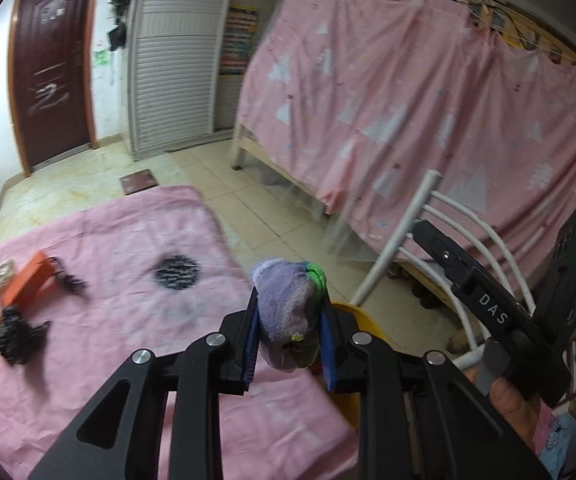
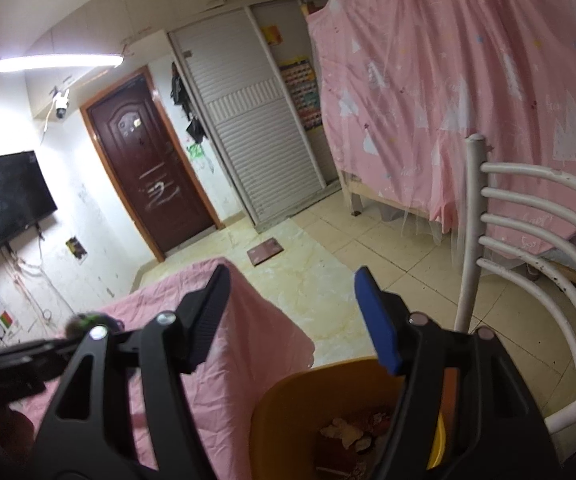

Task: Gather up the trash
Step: 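Carry both items to the yellow bin and open both tools over it, then move both tools back over the cluttered bed, then grasp the orange plastic bowl with the left tool while the right tool grasps the black plastic bag, then carry both items to the yellow bin and open both tools over it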

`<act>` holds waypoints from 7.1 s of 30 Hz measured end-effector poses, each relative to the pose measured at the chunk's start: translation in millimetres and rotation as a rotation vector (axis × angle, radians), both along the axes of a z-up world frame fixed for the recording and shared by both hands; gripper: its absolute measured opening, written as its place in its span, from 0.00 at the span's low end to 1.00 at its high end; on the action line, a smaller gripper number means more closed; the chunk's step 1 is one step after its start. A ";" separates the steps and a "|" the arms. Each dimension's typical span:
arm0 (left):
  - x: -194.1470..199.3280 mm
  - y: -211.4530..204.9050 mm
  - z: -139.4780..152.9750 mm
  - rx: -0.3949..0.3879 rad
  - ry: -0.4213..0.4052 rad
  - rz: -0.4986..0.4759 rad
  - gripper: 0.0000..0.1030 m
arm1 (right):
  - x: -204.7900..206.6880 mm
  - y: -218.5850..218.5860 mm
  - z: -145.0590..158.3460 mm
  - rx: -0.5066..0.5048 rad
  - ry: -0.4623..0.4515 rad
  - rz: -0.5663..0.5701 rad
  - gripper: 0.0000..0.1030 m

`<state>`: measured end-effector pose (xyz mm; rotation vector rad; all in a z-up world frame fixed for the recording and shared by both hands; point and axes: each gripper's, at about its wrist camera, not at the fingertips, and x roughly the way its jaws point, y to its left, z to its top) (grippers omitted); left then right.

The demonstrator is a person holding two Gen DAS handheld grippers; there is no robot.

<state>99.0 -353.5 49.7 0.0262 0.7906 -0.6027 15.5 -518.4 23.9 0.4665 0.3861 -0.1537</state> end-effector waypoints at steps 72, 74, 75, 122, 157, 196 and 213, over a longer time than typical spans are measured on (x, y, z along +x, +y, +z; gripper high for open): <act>77.0 255.8 -9.5 -0.025 0.014 0.456 0.57 | 99.2 222.4 -10.3 -0.136 0.120 0.469 0.81; 77.8 262.2 -10.5 -0.021 0.014 0.470 0.57 | 101.2 229.3 -10.5 -0.140 0.124 0.487 0.81; 78.9 267.3 -11.5 -0.016 0.016 0.484 0.57 | 102.1 232.6 -11.4 -0.143 0.126 0.496 0.81; 114.6 340.1 -92.0 0.022 0.203 0.567 0.33 | 158.1 362.1 -42.3 -0.259 0.328 0.795 0.86; 95.9 342.8 -69.0 0.017 0.105 0.575 0.33 | 163.5 350.8 -22.6 -0.226 0.257 0.762 0.28; 30.6 159.0 6.1 0.070 -0.074 0.307 0.33 | 36.1 87.8 8.0 -0.112 0.064 0.223 0.29; 5.3 39.3 -3.2 0.084 -0.046 0.093 0.33 | 2.7 18.1 -0.6 -0.059 0.045 0.082 0.54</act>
